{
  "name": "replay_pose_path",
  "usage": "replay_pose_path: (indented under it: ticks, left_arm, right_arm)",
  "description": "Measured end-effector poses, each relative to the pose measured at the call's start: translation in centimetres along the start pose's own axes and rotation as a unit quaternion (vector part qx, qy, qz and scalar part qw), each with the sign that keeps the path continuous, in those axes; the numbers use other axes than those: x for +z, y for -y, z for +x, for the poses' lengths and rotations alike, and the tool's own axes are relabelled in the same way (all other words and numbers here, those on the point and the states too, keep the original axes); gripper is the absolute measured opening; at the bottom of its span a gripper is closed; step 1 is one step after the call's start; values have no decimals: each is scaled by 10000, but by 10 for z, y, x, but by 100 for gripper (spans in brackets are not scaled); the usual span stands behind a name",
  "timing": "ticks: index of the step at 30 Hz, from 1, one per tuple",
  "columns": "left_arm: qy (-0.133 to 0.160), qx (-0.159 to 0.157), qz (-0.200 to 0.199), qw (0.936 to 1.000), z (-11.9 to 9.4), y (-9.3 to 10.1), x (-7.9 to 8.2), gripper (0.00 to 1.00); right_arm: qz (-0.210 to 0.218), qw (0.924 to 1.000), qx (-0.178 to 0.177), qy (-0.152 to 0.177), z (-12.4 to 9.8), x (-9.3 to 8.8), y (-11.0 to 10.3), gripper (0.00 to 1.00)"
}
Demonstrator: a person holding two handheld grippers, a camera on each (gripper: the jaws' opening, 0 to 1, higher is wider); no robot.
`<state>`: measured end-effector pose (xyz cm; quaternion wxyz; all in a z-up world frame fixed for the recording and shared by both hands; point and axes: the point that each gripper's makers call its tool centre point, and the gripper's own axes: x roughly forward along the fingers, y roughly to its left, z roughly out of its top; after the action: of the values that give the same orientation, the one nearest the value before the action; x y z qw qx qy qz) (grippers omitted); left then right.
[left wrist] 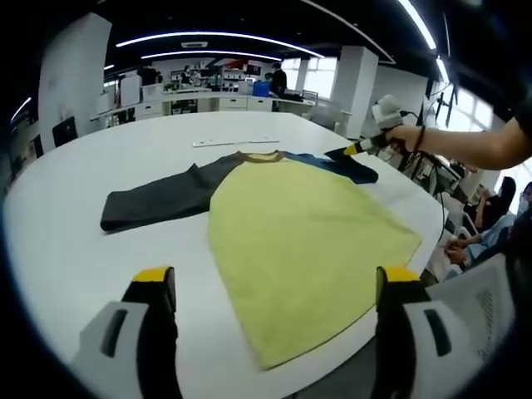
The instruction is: Fold the garment on the visible template until the final outline fits inside the template.
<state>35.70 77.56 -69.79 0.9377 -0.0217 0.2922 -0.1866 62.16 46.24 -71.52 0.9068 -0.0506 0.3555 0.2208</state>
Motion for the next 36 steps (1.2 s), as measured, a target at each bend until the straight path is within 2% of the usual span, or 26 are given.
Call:
replay_pose_path:
  ticks: [8,19,36]
  left_arm:
    - [0,4,6,10000,1,-3,-1,98]
    - [-15,38,-2,10000,0,-6,-1,97]
    - [-58,44,-7,10000,0,-3,0,96]
  right_arm:
    - [-161,9997,131,131,3,16,-17,0]
    - [-328,9990,281,62,11,22,-41,0]
    - [-317,9974,603,235,19,41,-84,0]
